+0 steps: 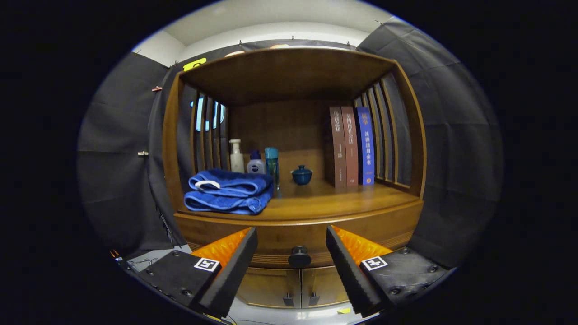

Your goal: Pull open the drawer, take out the items inside it, and place them on the countertop above the cabinet.

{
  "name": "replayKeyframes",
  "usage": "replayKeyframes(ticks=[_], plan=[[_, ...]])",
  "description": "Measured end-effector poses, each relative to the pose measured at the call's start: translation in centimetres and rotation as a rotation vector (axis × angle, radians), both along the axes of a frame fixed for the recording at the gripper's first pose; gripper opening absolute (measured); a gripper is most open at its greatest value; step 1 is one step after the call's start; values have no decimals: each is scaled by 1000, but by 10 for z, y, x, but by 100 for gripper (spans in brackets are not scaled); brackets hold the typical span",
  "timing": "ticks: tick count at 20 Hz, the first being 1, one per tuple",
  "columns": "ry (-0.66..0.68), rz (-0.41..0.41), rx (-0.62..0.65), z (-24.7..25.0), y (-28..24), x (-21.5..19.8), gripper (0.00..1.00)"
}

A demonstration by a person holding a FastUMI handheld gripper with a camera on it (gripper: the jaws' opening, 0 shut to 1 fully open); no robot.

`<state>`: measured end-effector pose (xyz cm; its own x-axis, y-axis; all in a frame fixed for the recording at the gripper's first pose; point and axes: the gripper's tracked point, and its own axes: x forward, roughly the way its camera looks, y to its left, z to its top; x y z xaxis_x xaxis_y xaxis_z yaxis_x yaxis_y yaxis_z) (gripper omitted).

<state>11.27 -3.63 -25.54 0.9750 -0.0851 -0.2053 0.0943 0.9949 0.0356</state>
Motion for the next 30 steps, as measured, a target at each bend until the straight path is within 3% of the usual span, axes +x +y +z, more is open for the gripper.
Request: replayKeyframes(ticks=[8,12,17,30], plan=[[51,-10,-10,-86,-6,31,96],[59,-29,-17,-103,-11,35,78],[48,-32,6,-108,-15,38,45],[50,-11,1,-103,-15,25,45]])
